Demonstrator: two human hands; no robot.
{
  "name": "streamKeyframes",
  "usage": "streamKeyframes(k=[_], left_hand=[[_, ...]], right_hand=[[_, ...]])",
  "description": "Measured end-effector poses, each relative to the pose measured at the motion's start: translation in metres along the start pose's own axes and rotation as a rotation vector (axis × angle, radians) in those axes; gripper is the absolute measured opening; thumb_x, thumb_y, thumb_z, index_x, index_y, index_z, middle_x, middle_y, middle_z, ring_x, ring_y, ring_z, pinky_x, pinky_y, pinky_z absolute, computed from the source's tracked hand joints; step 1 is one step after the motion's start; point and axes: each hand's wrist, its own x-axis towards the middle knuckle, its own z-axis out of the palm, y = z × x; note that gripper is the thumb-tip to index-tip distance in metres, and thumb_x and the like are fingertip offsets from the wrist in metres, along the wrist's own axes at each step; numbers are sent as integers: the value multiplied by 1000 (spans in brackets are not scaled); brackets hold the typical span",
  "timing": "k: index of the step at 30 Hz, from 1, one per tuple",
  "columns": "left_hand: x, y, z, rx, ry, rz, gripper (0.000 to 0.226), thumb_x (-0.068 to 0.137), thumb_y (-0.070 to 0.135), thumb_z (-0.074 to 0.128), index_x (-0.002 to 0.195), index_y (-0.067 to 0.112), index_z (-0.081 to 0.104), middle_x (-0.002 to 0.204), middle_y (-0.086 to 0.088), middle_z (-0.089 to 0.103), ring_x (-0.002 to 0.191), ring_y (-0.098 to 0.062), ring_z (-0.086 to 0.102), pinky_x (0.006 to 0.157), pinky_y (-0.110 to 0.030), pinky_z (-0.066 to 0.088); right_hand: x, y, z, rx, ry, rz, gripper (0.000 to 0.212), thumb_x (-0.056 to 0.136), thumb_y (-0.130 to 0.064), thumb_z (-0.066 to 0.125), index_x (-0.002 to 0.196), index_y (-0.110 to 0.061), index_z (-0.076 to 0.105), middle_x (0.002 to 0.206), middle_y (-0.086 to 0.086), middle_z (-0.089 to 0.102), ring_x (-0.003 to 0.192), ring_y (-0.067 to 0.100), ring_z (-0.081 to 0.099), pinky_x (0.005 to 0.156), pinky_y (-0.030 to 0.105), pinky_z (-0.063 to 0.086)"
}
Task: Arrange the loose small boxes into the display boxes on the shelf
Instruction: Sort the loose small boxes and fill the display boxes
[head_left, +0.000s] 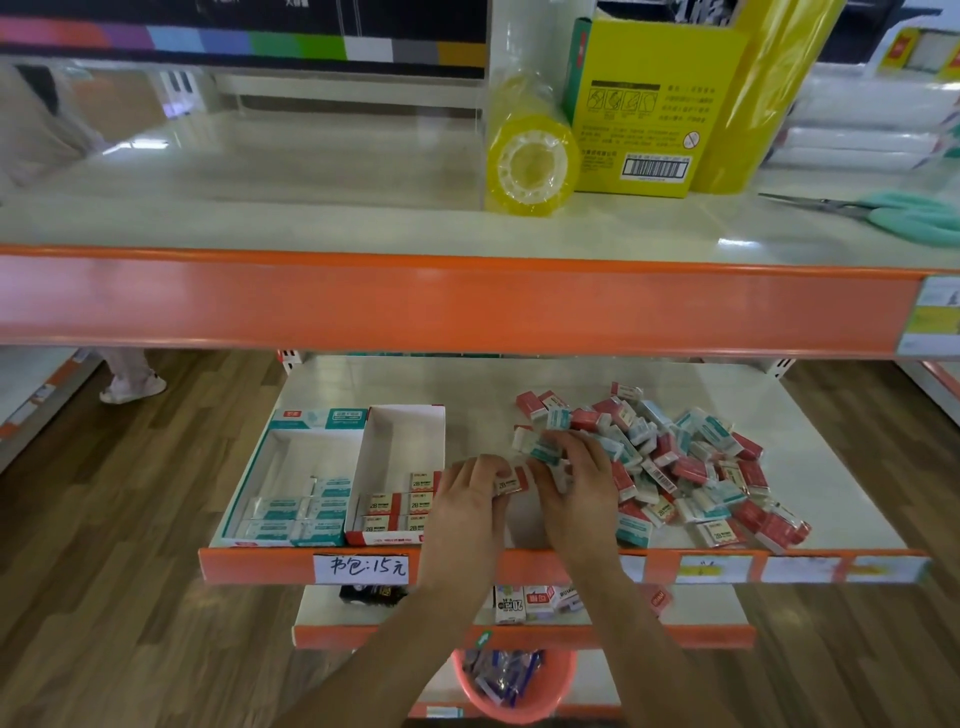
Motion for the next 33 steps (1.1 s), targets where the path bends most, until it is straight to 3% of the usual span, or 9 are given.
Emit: streamKeyframes(k=[2, 6, 9, 13, 15, 20, 25, 30, 33], left_hand=[[5, -7, -13, 16, -12, 23, 17, 86, 17, 66, 100, 22, 56, 99, 5, 64, 96, -10, 54, 75, -17, 43], [17, -29, -40, 25, -44, -2, 22, 83, 18, 70, 100, 22, 56, 95, 7, 64, 86, -10, 58, 68, -19, 43], [23, -47, -58, 109, -94, -21, 24, 83, 18, 70, 100, 23, 54, 97, 7, 66, 82, -13, 61, 66, -18, 41], [30, -69, -77, 226, -166, -63, 30, 83, 19, 67, 99, 30, 45, 97, 6, 67, 79, -14, 61, 64, -21, 43], [34, -77, -83, 271, -199, -72, 32, 82, 19, 67, 103, 29, 45, 100, 7, 67, 83, -14, 62, 67, -24, 49], [39, -86, -92, 343, -241, -57, 39, 84, 18, 66, 120, 21, 51, 109, 2, 65, 91, -15, 62, 74, -28, 54], [39, -89, -92, 388, -308, -56, 22, 85, 21, 63, 107, 26, 62, 109, -4, 58, 92, -18, 58, 80, -25, 52], [35, -91, -90, 420, -296, -66, 26, 86, 19, 59, 110, 27, 66, 113, -5, 54, 100, -25, 53, 92, -32, 46], [31, -90, -88, 494, -273, -59, 24, 90, 23, 54, 110, 29, 67, 115, -1, 55, 102, -22, 50, 95, -28, 40]], right_hand=[[1, -6, 0, -27, -5, -25, 32, 80, -11, 76, 110, -15, 65, 111, 1, 60, 103, 17, 57, 89, 13, 38], [4, -23, 6, -28, -134, -85, 29, 78, -17, 77, 105, -14, 66, 106, 0, 62, 91, 14, 60, 77, 24, 50], [9, -35, 13, -54, -249, -86, 26, 81, -28, 75, 104, -20, 65, 101, -7, 59, 83, 4, 55, 71, 20, 46], [12, -47, 27, -89, -362, -54, 28, 84, -41, 70, 108, -27, 65, 97, -15, 55, 86, 3, 53, 71, 13, 41], [12, -53, 35, -67, -380, -58, 29, 84, -42, 70, 109, -26, 65, 98, -14, 57, 88, 3, 51, 71, 9, 37], [10, -64, 52, -66, -435, -39, 31, 85, -42, 69, 111, -26, 64, 105, -10, 59, 92, 8, 56, 80, 23, 46], [9, -67, 60, -100, -462, -38, 37, 87, -38, 68, 121, -27, 62, 114, -9, 57, 99, 9, 55, 86, 23, 47], [8, -68, 64, -138, -470, -54, 35, 88, -36, 67, 121, -27, 63, 113, -8, 56, 100, 9, 54, 85, 26, 49], [8, -68, 65, -150, -472, -60, 35, 87, -35, 68, 121, -27, 63, 112, -9, 56, 98, 8, 54, 84, 26, 50]])
